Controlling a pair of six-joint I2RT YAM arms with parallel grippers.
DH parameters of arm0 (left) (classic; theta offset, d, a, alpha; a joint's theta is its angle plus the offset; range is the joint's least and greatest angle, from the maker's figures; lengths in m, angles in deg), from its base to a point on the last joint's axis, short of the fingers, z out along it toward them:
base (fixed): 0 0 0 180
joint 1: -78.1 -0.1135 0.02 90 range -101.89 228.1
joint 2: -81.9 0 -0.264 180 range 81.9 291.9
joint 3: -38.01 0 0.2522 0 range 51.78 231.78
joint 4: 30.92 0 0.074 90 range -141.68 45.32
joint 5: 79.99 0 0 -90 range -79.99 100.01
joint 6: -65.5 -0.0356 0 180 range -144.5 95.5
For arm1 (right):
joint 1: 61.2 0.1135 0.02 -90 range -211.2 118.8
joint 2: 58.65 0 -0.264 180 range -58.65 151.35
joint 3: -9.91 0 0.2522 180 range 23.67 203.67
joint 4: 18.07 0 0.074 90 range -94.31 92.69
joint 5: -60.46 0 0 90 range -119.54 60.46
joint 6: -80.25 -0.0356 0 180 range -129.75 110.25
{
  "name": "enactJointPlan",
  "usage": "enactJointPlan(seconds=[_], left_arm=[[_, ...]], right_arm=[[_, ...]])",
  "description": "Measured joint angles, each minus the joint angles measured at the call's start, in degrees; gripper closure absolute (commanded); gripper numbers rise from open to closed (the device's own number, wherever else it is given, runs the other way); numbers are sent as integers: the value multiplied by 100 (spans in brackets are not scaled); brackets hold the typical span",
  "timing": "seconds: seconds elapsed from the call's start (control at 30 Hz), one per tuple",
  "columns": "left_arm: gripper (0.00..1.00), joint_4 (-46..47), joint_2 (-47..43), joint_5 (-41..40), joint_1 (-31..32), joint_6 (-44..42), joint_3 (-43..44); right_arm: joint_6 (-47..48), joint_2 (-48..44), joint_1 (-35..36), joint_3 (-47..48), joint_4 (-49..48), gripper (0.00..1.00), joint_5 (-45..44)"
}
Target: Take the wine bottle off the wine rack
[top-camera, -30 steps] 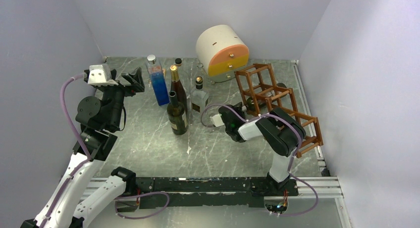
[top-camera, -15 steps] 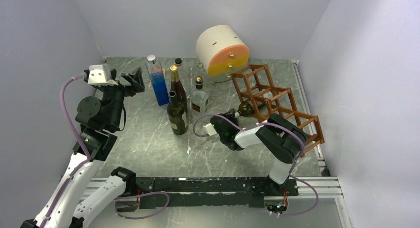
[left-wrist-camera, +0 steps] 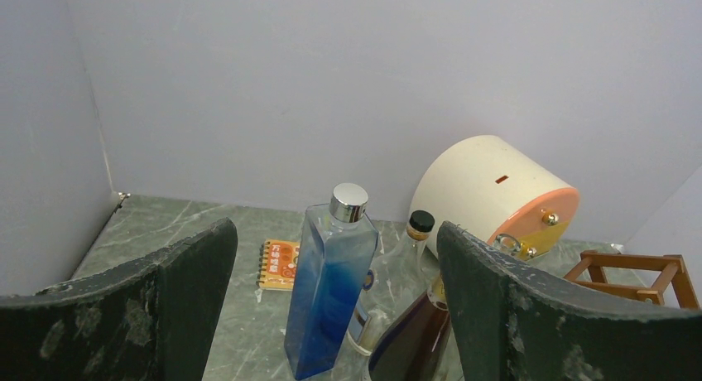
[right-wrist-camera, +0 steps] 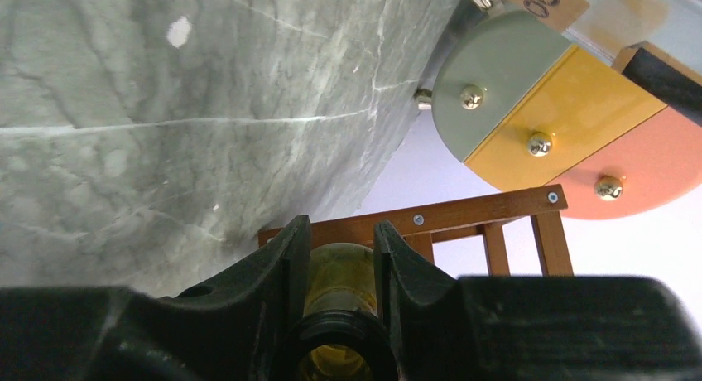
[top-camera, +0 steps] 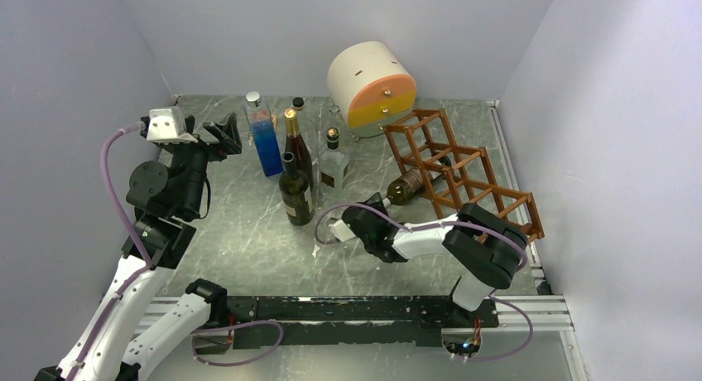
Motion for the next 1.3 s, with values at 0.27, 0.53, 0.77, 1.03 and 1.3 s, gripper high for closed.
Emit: enactJointPlan(seconds=[0.27,0.53,0.77,1.03,1.3], left_arm=[[6,0,0,0,0,0,-2],[6,0,9,2,0,0,-2],[6,0,11,2,0,0,-2],[6,0,11,-2,0,-42,-2],[6,-2,-17,-37,-50,-136,-2]], right_arm=[[-247,15,560,31,328,100,-251],[-820,-291,1360,181,894,100,-481],[-1589,-457,2035,761,1777,100,-667],[-3195,-968,2944,1626,3235,100,-664],[-4758,-1670,3510,2586,4459,100,136]])
